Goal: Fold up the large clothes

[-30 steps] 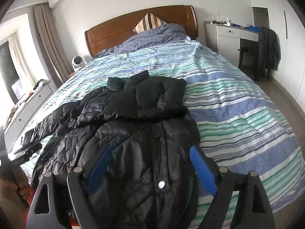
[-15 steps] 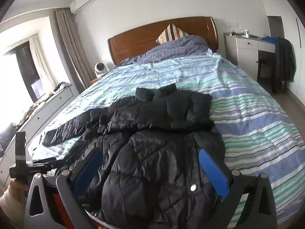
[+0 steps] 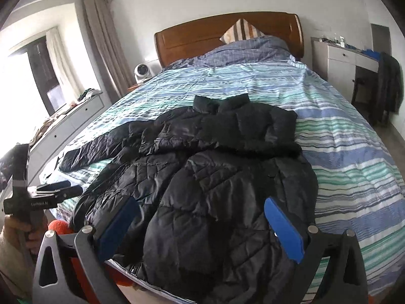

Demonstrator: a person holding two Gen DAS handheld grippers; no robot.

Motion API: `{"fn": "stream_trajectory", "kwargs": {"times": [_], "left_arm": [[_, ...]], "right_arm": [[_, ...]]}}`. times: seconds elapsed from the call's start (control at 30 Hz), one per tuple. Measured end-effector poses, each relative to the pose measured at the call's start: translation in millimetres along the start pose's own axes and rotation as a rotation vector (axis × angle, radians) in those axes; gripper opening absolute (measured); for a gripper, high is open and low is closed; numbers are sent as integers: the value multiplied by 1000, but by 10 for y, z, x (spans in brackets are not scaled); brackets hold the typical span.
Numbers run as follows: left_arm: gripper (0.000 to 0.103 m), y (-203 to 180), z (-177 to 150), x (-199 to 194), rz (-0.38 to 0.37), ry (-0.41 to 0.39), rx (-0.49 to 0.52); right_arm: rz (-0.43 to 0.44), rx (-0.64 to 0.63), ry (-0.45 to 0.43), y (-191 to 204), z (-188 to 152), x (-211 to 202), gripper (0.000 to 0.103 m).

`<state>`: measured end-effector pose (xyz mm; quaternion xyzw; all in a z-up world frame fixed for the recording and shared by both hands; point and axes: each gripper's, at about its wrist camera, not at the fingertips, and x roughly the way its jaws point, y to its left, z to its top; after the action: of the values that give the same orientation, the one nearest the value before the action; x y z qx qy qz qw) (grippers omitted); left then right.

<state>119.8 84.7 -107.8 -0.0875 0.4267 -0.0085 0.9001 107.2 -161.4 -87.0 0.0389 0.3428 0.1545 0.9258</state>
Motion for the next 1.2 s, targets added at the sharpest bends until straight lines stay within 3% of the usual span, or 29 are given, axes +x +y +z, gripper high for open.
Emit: {"fn": "stream_trajectory", "kwargs": {"times": [0.37,0.6,0.77,0.93,1.03,1.17,1.2], "left_arm": [[99,612,96,84,64,33,-139],[99,1085,141,373,25,93,-289],[99,1733,337,490,5,26,-502],[99,2581,463,703,104,-52,-771],[99,2990,467,889,155,-47,-902],[97,3228,447,1032,183,-80,-979],[88,3232,461,1033,202,-92,-979]], "right_arm": [[0,-106,46,229,-41,68,103],[5,-107,53,232,-51,72,103],[12,-102,56,207,-88,52,103],[9,-94,75,193,-136,71,103],[17,-97,84,216,-144,84,103],[38,-110,101,291,-150,133,103],[43,-115,106,315,-155,150,103]]}}
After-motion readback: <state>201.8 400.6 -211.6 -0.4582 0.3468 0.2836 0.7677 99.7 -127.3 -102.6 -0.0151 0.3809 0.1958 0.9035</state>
